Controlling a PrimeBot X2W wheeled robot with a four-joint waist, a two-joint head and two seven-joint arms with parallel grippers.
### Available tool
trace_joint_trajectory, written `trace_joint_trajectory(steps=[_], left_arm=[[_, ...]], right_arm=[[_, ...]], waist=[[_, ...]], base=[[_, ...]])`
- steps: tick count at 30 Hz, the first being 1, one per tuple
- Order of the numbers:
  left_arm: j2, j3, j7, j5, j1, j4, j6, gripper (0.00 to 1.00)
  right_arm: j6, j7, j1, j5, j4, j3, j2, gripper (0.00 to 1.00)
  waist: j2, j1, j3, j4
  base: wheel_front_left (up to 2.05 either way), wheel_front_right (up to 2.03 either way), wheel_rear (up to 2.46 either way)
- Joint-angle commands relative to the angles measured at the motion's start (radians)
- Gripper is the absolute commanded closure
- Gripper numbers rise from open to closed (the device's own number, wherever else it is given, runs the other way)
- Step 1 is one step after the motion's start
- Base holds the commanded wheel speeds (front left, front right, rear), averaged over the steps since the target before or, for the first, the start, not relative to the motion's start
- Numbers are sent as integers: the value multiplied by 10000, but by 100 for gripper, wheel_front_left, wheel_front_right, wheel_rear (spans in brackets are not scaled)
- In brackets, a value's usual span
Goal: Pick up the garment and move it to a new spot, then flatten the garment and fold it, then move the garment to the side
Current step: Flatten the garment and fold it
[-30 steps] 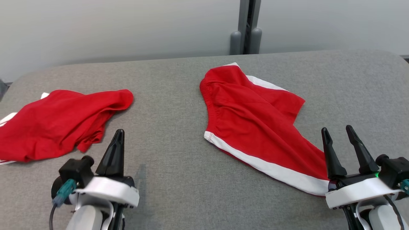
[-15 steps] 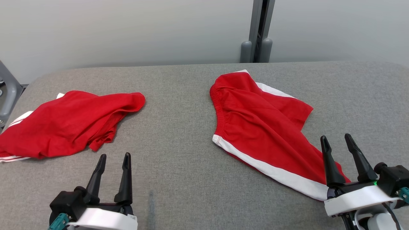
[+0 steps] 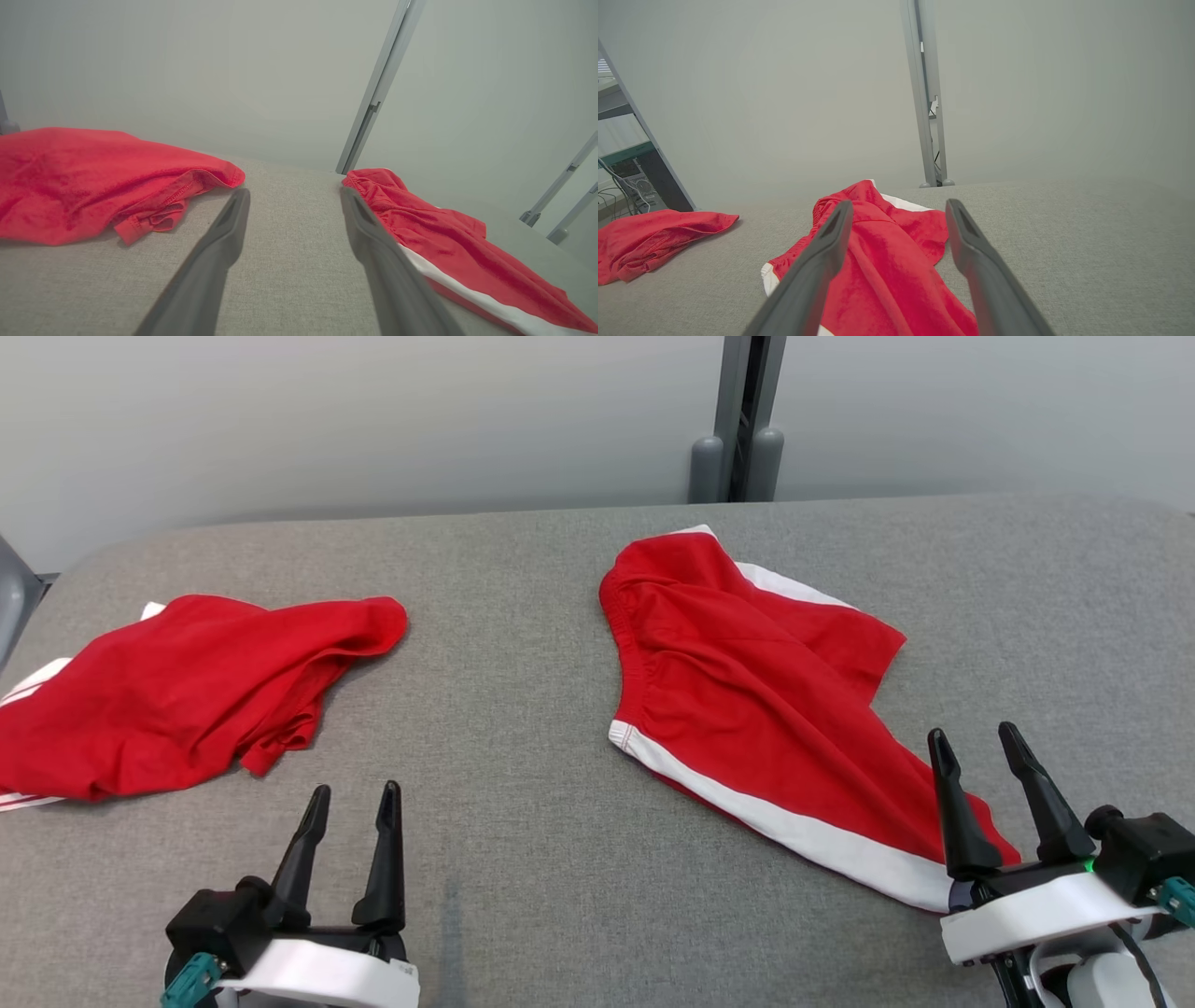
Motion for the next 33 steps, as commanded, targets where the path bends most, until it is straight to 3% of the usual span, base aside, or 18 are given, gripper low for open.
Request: trace_joint_trajectory(steps=[1,17,26,32,33], left_arm=[[30,-62,-37,-59,-204,68,-11,0],[41,-2173,78,94,-2993,2854,-151,0],[38,-2545,564,-668,-4668,4770,220,0],[38,-2773,967,-704,-5104,5757,454,0],[36,-2825,1000,-729,-5113,5861,436,10]], right_arm=[[-3,-14,-125,27,-44,-16,-58,0],[-3,-14,-859,-105,-258,-32,151,0],[-3,-14,-1033,-88,-289,-16,355,0],[-3,-14,-978,-96,-318,-93,426,0],[-3,-14,-967,-105,-317,-100,435,0]], waist=[[0,0,146,-83],[0,0,1938,-1593],[0,0,2319,-2493],[0,0,2352,-2702],[0,0,2343,-2708]], base=[[0,0,0],[0,0,0],[0,0,0],[0,0,0],[0,0,0]])
